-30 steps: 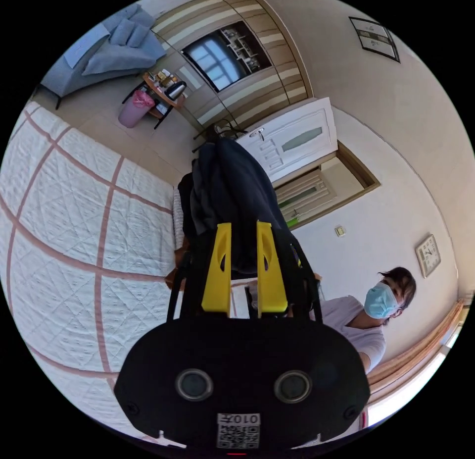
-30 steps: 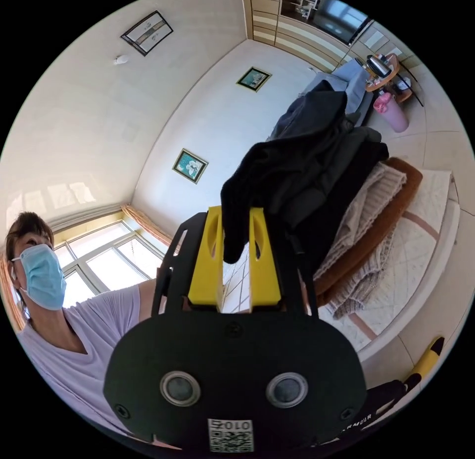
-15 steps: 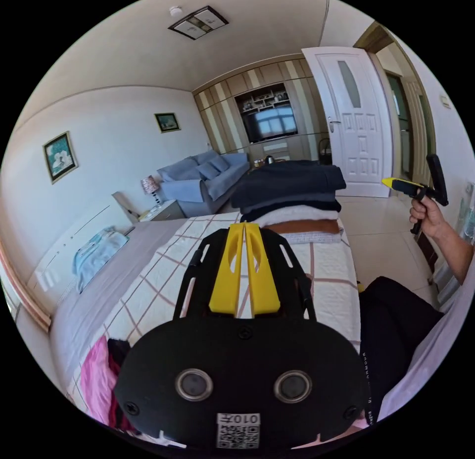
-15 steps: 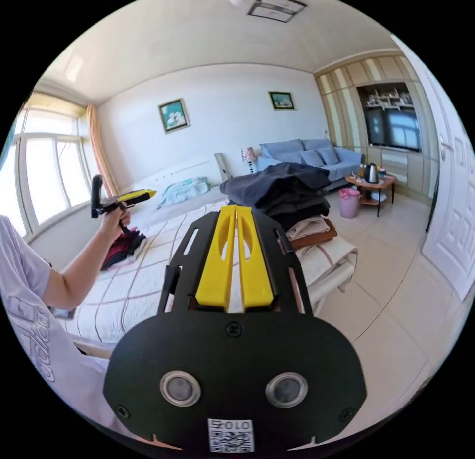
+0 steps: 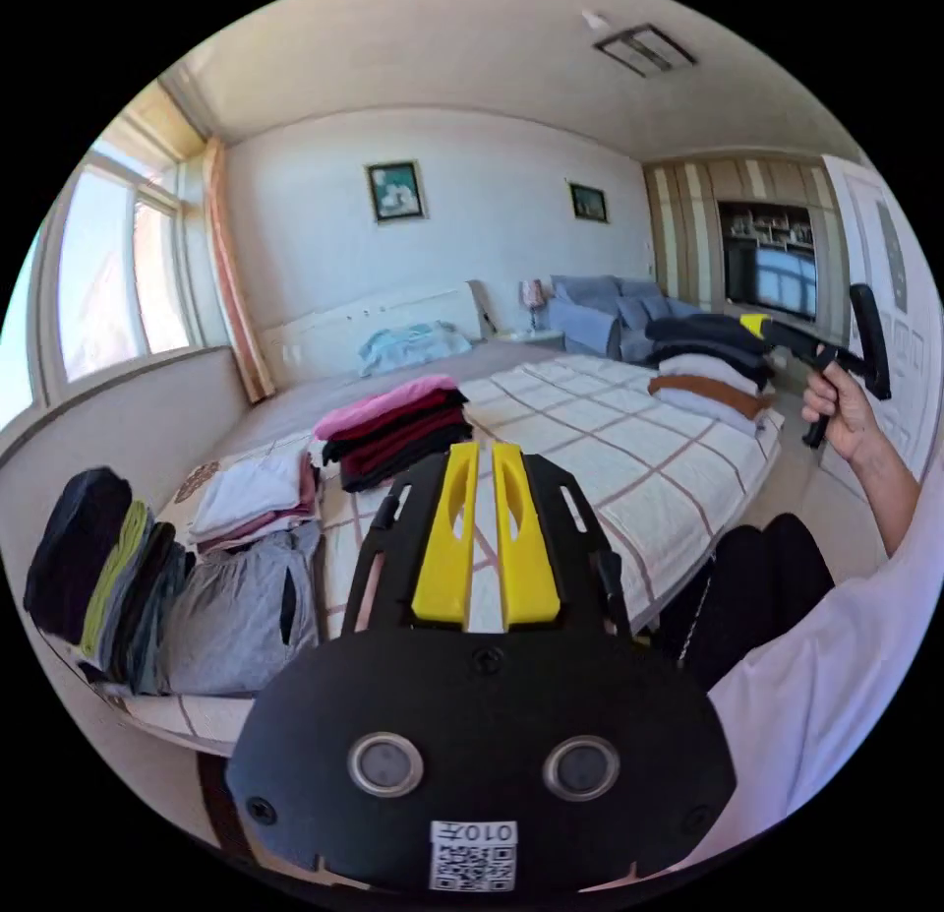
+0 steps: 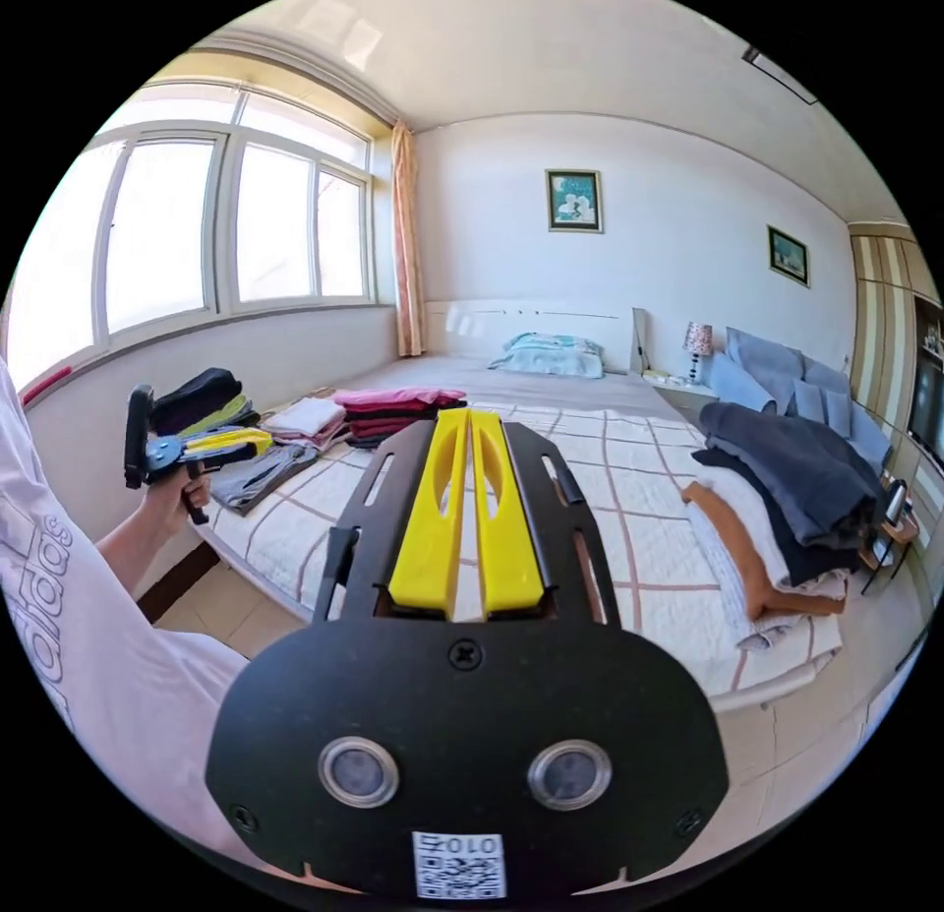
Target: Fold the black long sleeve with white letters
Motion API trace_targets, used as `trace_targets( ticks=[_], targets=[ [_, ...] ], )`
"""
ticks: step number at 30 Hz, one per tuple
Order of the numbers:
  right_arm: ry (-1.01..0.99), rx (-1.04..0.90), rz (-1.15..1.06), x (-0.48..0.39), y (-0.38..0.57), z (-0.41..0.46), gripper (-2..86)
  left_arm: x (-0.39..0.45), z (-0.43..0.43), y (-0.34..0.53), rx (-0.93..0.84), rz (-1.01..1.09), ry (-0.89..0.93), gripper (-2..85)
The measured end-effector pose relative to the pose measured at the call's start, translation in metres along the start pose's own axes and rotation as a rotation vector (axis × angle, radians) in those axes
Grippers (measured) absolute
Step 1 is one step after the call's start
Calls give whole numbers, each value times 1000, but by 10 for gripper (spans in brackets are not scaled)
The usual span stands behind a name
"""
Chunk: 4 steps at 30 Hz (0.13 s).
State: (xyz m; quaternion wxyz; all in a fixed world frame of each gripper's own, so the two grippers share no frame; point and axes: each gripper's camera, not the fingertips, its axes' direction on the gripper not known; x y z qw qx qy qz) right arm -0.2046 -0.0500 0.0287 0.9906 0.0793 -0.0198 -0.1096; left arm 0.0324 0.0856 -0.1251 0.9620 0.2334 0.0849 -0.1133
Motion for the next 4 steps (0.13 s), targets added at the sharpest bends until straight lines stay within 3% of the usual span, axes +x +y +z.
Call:
trace_targets(
  ticks=[1, 2, 4],
  targets=[
    [-5, -12, -19, -10, -2, 5, 28, -14, -33, 14, 119, 7, -61, 25],
    [-14, -42, -54, -28, -5, 15, 27, -26, -52, 25, 129, 17, -144, 29],
    [-25, -61, -83, -50, -6, 27, 27, -46, -59, 39, 10, 23, -250, 41]
  ],
)
